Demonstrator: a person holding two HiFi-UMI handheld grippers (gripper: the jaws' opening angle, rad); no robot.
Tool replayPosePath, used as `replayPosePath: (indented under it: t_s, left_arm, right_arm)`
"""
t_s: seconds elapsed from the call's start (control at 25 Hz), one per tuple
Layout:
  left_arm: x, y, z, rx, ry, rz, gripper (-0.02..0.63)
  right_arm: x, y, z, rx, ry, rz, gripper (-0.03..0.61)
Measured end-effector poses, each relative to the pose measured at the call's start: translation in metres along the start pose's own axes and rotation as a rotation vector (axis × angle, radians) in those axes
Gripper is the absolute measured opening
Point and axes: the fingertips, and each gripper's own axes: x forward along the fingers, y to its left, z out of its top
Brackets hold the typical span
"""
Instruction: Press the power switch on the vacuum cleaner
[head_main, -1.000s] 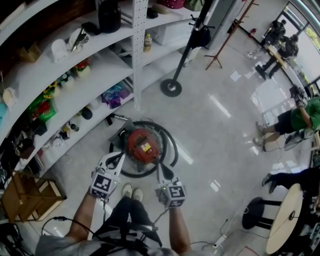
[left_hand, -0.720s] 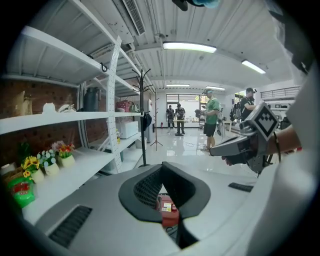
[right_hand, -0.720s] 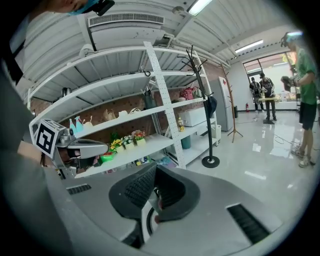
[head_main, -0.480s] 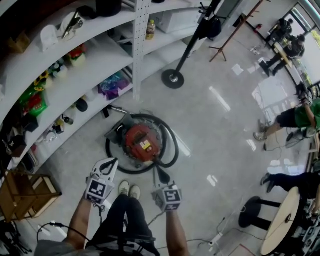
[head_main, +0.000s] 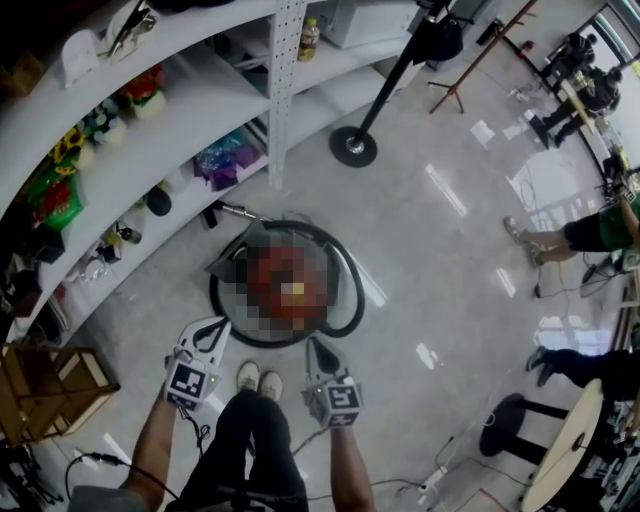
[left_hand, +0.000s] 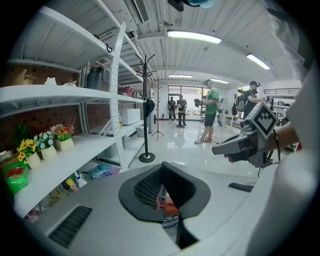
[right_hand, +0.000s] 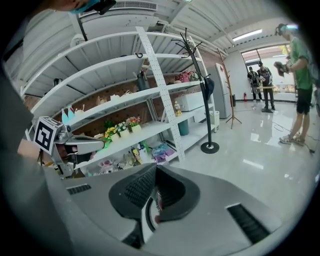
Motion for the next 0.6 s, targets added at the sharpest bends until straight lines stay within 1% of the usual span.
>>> replayPosePath:
  t_s: [0.12, 0.28, 0.44, 0.48, 0.6]
  left_arm:
    - [0.008, 0.001, -0.017, -0.002, 0.015, -0.004, 0.006]
    - [0.020, -0.009, -0.040, -0.014, 0.043, -0.025, 0.006]
    - [0.033, -0.012, -0.060, -0.072, 0.055, -0.025, 0.006]
    - [0.037, -0.012, -0.064, -0.075, 0.058, -0.026, 0.006]
    - [0.045, -0.012, -0.073, -0.049, 0.068, -0.040, 0.006]
  right_arm:
    - [0.012, -0.005, -0.016, 0.009, 0.017, -0.008, 0.012]
    - [0.028, -0.015, -0.036, 0.020, 0.041, -0.019, 0.012]
    - [0.042, -0.025, -0.055, 0.036, 0.058, -0.021, 0.012]
    - [0.045, -0.027, -0.059, 0.037, 0.062, -0.023, 0.012]
    - [0.053, -0.033, -0.072, 0.048, 0.075, -0.023, 0.012]
